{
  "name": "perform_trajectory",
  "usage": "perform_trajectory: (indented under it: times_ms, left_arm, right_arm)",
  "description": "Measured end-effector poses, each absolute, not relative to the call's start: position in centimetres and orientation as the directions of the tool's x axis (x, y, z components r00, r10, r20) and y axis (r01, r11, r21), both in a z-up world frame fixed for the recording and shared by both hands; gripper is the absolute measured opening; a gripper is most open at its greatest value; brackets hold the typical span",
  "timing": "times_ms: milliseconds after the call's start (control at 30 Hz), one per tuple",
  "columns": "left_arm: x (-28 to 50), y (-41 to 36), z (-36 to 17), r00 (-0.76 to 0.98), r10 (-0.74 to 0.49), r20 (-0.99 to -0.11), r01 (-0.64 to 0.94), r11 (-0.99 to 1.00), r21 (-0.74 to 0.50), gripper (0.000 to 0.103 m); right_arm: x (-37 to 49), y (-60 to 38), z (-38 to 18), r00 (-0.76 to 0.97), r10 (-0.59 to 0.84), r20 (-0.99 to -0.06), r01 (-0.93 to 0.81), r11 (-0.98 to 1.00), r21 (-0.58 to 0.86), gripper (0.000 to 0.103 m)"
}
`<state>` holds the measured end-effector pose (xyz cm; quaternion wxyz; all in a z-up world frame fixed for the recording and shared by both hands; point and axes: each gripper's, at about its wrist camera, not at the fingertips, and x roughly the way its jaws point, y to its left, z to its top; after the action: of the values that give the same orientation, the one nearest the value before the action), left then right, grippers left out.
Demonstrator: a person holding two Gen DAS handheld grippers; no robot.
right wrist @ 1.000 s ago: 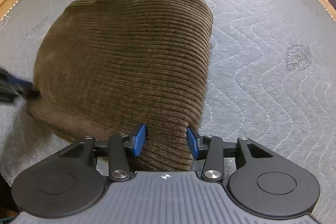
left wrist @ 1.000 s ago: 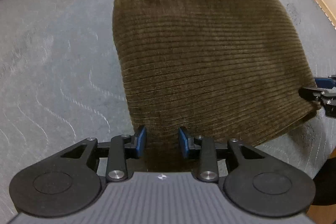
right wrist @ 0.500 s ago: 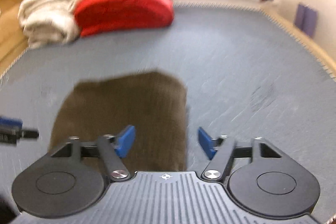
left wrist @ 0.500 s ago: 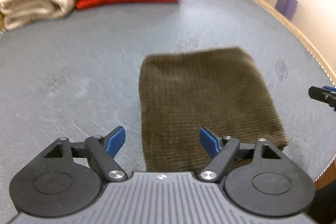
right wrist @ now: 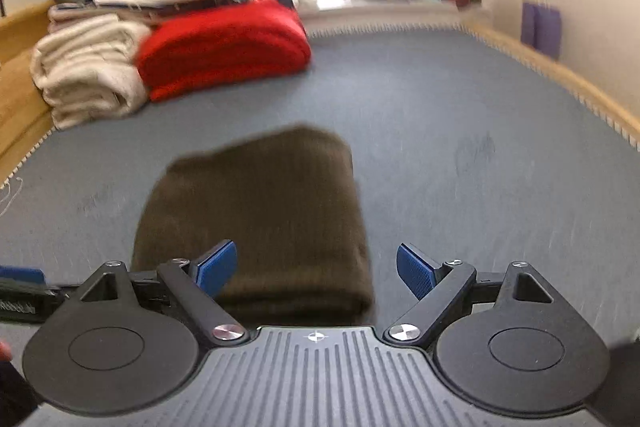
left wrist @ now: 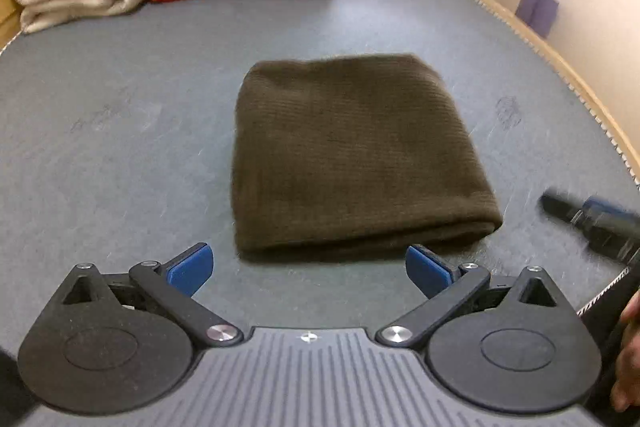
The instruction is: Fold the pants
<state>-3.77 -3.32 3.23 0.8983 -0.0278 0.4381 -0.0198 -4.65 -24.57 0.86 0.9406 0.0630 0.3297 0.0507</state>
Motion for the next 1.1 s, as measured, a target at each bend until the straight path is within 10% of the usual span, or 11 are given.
perform_trajectory:
  times_ms: [567,767,1100]
  left_arm:
    - [-1.1,-3.4,-0.9,0.641,-0.121,-0.758,0.058,0.992,-0.109,0.103]
    - [-2.4,-3.8,-4.0,0.732,-0.019,-0.681,0.106,0.991,0.086,0.103]
    - [-1.1,-3.1,-4.4,0.700,-0.093,-0.708,0.101,0.994,-0.031,0.103]
  right_arm:
    - [-1.8,-21.8,-3.0,0.724,0.136,-0.676,-0.076,0.990,0.118,0.088]
    - [-1.5,-21.3,-3.3,0.715,0.140,-0.685,-0.090,0.990,0.109,0.088]
    - [-1.2,-21.1,-4.2,0.686,0.119,-0.718,-0.097,0.993,0.071,0.088]
